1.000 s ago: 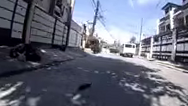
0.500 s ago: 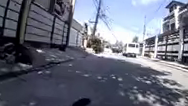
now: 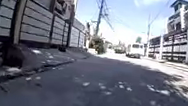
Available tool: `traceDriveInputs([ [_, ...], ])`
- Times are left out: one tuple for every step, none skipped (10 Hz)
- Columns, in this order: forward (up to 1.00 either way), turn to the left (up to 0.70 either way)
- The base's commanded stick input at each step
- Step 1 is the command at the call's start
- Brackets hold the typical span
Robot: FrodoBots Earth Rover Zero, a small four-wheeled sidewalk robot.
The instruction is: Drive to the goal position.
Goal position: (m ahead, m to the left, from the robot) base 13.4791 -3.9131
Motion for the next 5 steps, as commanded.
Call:
traceDriveInputs([
  [1.0,0.03],
  [1.0,0.03],
  [1.0,0.03],
  [1.0,0.03],
  [1.0,0.03],
])
